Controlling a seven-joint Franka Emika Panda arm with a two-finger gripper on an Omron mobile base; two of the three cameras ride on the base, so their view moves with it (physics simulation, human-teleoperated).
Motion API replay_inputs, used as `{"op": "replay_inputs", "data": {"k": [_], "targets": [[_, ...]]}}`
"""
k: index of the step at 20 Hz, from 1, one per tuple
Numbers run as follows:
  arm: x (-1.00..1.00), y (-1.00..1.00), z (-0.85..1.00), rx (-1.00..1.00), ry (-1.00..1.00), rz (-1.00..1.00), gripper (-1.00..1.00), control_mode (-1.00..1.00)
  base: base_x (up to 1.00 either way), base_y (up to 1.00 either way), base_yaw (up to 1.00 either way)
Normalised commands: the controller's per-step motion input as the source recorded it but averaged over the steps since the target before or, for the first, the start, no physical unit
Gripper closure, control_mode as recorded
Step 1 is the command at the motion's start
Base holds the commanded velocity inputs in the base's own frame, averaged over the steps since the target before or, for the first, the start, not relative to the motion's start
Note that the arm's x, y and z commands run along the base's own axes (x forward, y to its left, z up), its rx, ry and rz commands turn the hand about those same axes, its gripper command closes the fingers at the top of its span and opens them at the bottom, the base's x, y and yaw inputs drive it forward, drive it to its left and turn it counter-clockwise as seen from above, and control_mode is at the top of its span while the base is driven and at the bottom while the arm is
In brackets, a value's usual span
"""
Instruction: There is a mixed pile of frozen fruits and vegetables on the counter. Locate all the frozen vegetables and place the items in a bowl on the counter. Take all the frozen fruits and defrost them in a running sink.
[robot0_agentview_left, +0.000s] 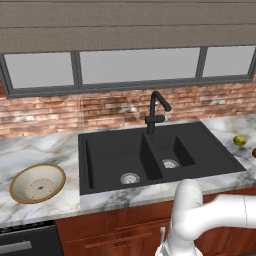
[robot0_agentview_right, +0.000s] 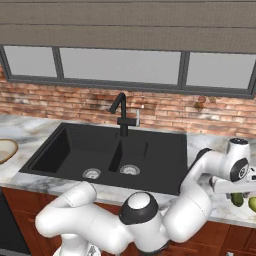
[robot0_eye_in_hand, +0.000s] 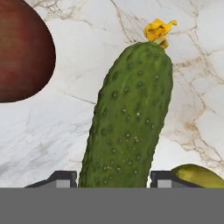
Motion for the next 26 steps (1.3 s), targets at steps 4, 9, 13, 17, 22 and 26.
{"op": "replay_inputs", "data": {"k": [4, 9, 13, 17, 22, 26], "targets": [[-0.31, 0.11, 0.92, 0.01, 0.00, 0.00, 1.00, -1.00, 0.00, 0.00, 0.00], [-0.27, 0.65, 0.97, 0.00, 0.00, 0.03, 1.00, -1.00, 0.00, 0.00, 0.00], [-0.29, 1.00, 0.54, -0.05, 0.00, 0.18, 1.00, -1.00, 0.00, 0.00, 0.00], [-0.47, 1.00, 0.36, -0.01, 0.00, 0.23, 1.00, -1.00, 0.00, 0.00, 0.00], [-0.59, 1.00, 0.47, 0.00, 0.01, 0.22, 1.00, -1.00, 0.00, 0.00, 0.00], [-0.52, 1.00, 0.50, 0.00, 0.02, 0.22, 1.00, -1.00, 0.00, 0.00, 0.00]]}}
